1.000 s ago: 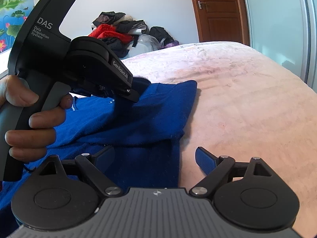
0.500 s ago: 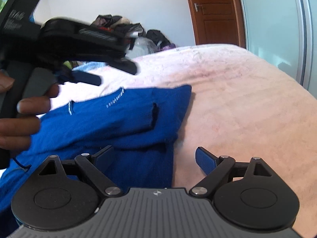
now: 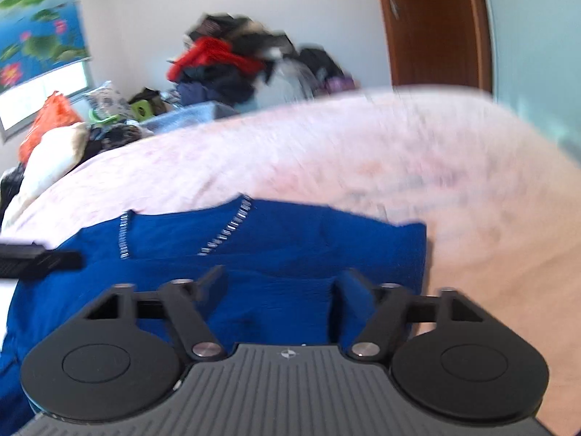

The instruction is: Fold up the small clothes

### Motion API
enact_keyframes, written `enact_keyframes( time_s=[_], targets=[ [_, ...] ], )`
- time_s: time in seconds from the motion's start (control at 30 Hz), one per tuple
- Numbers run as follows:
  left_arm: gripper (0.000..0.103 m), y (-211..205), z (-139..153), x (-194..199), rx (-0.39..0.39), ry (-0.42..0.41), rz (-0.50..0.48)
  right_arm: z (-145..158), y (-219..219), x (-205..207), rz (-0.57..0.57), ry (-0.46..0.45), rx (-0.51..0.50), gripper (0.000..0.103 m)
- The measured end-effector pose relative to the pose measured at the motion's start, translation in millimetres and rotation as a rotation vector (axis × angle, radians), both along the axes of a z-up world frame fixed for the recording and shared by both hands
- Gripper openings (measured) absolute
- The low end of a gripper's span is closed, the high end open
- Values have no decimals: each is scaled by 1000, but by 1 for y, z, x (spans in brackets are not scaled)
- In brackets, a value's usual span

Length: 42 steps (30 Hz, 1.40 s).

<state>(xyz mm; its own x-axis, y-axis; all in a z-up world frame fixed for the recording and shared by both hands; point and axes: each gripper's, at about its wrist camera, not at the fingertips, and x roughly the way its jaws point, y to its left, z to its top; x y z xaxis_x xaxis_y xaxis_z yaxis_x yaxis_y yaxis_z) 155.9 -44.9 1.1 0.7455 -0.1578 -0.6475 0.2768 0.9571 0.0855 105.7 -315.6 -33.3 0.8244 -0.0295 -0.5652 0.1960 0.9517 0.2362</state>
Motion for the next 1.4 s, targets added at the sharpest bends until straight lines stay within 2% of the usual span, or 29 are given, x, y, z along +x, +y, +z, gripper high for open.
enact_keyframes(
  time_s=[0.03, 0.1, 0.13, 0.2, 0.33, 0.43, 0.5, 0.53, 0.57, 0.6, 0.73, 0.8, 0.9, 1.03, 1.1, 1.23, 1.33, 1.4],
  targets=[
    [74, 1, -2, 0, 6, -4, 2, -5, -6, 5, -4, 14, 36, 46],
    [74, 3, -4, 2, 12, -1, 3, -12, -10, 7, 9, 18, 88, 20],
    [74, 0, -6, 3, 12, 5, 4, -13, -10, 6, 26, 14, 91, 13],
    [74, 0, -7, 5, 11, 13, 9, -13, -8, 3, 35, 1, 71, 11],
    [74, -2, -7, 5, 12, 14, 10, 2, -4, 3, -13, -41, -65, 10],
    [74, -3, -12, 8, 27, 17, 14, 8, -6, 10, -42, -17, -162, 10],
    [74, -2, -15, 10, 33, 27, 19, 3, -11, 12, -58, 12, -165, 15],
    [74, -2, -17, 11, 34, 35, 23, 0, -14, 13, -54, 35, -156, 27],
    [74, -1, -19, 11, 33, 40, 24, -4, -16, 15, -58, 61, -154, 29],
    [74, -1, -20, 11, 32, 43, 25, -5, -18, 13, -72, 64, -159, 38],
    [74, -2, -26, 12, 41, 50, 29, 3, -13, -4, -127, -22, -177, 46],
    [74, -3, -27, 11, 38, 53, 26, 7, -5, -8, -70, -53, -176, 47],
    [74, -4, -30, 10, 45, 57, 28, 5, 8, -4, 25, -11, -186, 53],
    [74, -3, -32, 8, 44, 65, 30, -9, 8, 6, 17, 84, -185, 57],
    [74, -3, -33, 6, 44, 63, 32, -6, 8, 0, -9, 69, -169, 59],
    [74, -3, -34, 4, 44, 75, 25, 1, 17, -12, 4, 16, -156, 76],
    [74, -2, -36, 3, 58, 73, 30, -7, 16, -9, 25, 59, -135, 77],
    [74, 0, -36, 1, 55, 75, 33, -12, 15, -9, 5, 81, -158, 78]
  ],
)
